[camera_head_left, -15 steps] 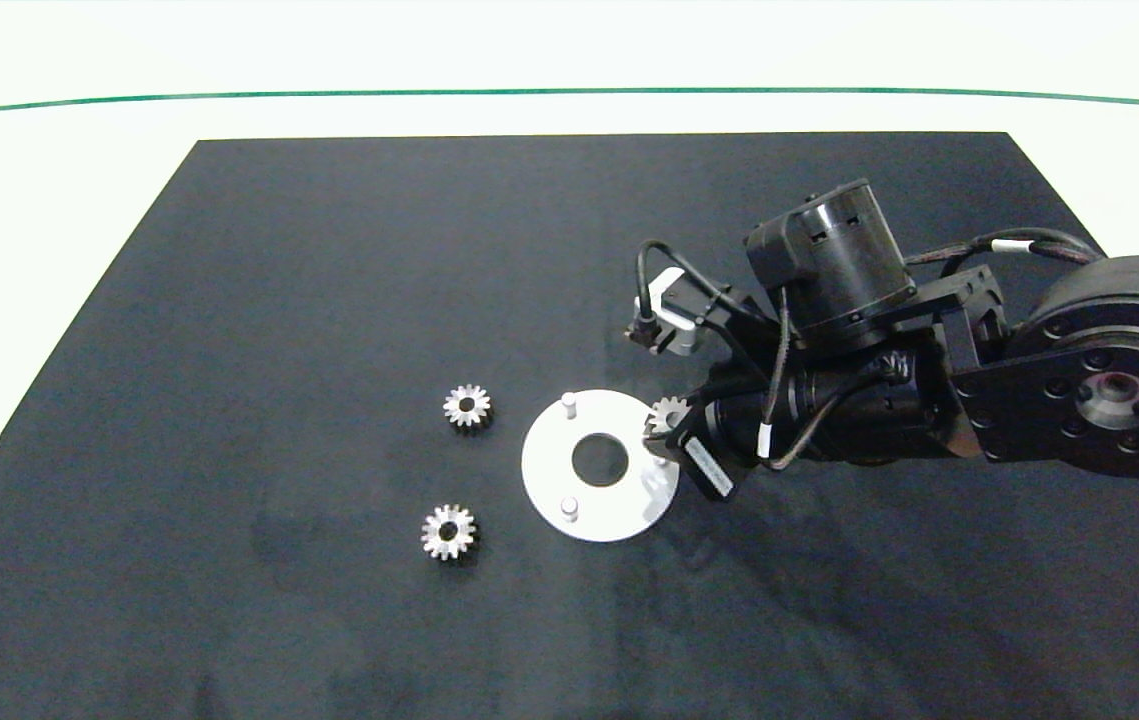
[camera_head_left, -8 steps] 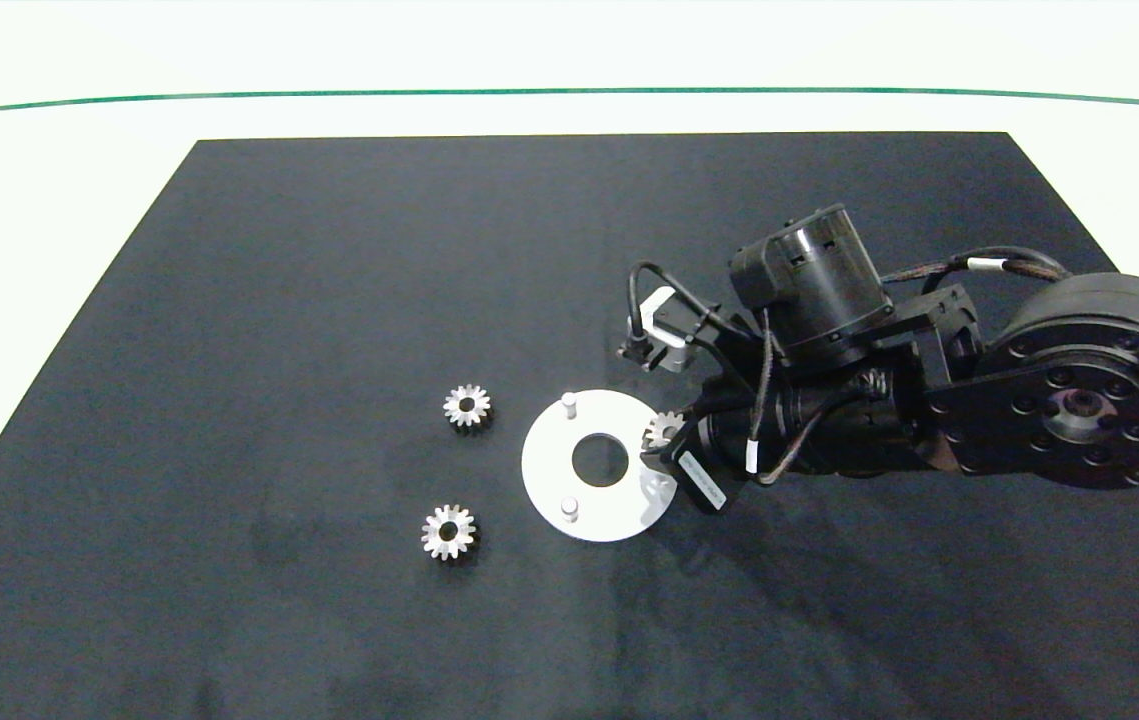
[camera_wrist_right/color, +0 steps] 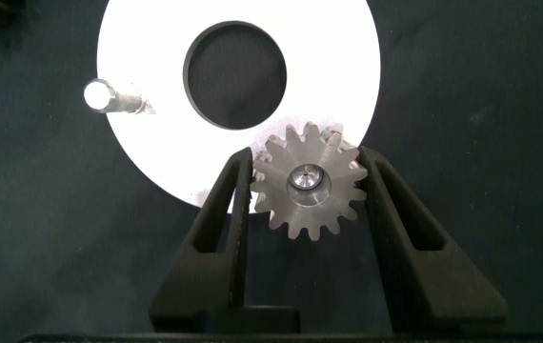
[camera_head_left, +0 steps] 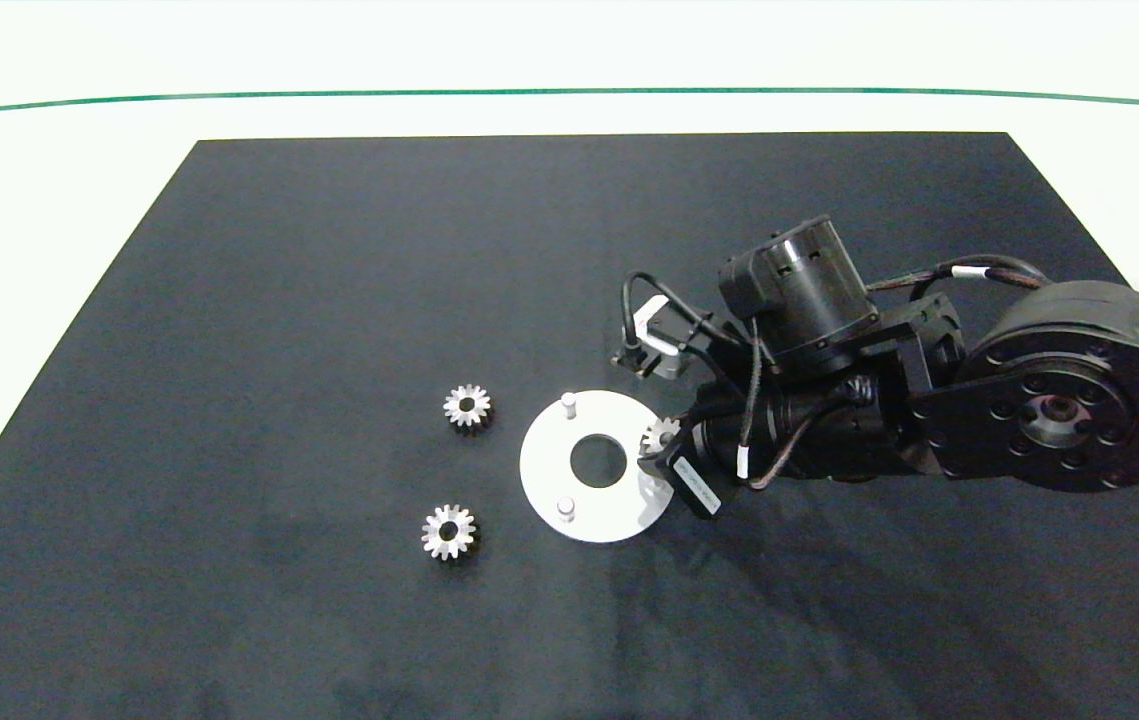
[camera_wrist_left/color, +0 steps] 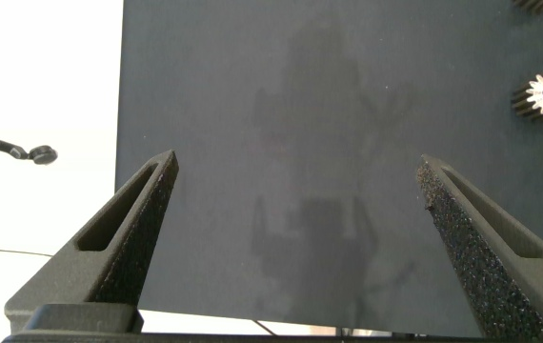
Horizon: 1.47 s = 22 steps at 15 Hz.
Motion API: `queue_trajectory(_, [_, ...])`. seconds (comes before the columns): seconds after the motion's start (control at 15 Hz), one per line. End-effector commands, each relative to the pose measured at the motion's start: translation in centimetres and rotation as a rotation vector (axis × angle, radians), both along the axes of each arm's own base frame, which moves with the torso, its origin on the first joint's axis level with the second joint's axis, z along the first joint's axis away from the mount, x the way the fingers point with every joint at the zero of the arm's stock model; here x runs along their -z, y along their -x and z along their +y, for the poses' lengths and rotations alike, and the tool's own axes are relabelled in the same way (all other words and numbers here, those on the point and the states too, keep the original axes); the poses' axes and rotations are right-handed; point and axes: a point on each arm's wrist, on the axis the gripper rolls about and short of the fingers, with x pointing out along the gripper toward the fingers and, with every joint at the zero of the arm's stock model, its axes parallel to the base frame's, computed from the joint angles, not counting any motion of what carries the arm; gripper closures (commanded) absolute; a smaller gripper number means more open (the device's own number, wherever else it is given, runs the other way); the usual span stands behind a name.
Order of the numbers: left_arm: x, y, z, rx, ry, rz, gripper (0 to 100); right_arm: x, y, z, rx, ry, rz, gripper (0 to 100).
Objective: Install three planetary gears onto the carrier pins
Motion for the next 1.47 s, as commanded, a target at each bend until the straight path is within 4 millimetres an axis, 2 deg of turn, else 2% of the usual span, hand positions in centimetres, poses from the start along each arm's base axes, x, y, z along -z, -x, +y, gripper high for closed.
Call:
queue_trajectory(0.07, [0.0,0.0,0.0,-0.001,0.0,0.003,0,0.1,0.0,0.0,0.0,0.005,0.003,72])
queue_trajectory(0.13, [0.0,0.0,0.0,-0.001,0.0,0.003,0,0.1,0.0,0.0,0.0,0.005,0.003,72])
queue_trajectory(0.2, [0.0,0.0,0.0,-0.001,0.0,0.003,0,0.1,0.0,-0.1,0.0,0.006,0.001,0])
queue_trajectory(0.53, [0.0,-0.2,0.0,0.013,-0.028,0.015,0,-0.2,0.4,-0.5,0.005,0.001,0.0,0])
queue_trajectory(0.67, [-0.1,-1.9,0.2,0.047,-0.062,0.074,0,-1.6,2.5,-2.7,0.026,-0.004,-0.03,0])
queue_trajectory(0.73, [-0.1,-1.9,0.2,0.047,-0.062,0.074,0,-1.6,2.5,-2.7,0.026,-0.004,-0.03,0])
queue_trajectory(0.8, [-0.2,-4.5,0.0,0.137,-0.077,0.118,0,-4.4,5.8,-6.7,0.074,-0.055,-0.107,0])
queue_trajectory(0.93, [-0.4,-6.8,-1.1,0.291,-0.05,0.122,0,-6.5,8.9,-11.0,0.138,-0.112,-0.186,0])
queue_trajectory(1.07, [-0.5,-9.1,-2.3,0.368,-0.038,0.121,0,-8.0,12.0,-14.6,0.205,-0.158,-0.265,0])
queue_trajectory(1.13, [-0.2,-10.2,-2.8,0.387,-0.039,0.141,0,-8.4,13.8,-16.1,0.233,-0.17,-0.288,0])
queue_trajectory(1.27, [0.4,-10.8,-4.5,0.508,-0.047,0.188,0,-9.0,16.9,-18.5,0.276,-0.198,-0.333,0])
queue_trajectory(1.47, [1.2,-11.6,-7.4,0.68,-0.079,0.238,0,-9.2,19.4,-20.2,0.329,-0.224,-0.388,0])
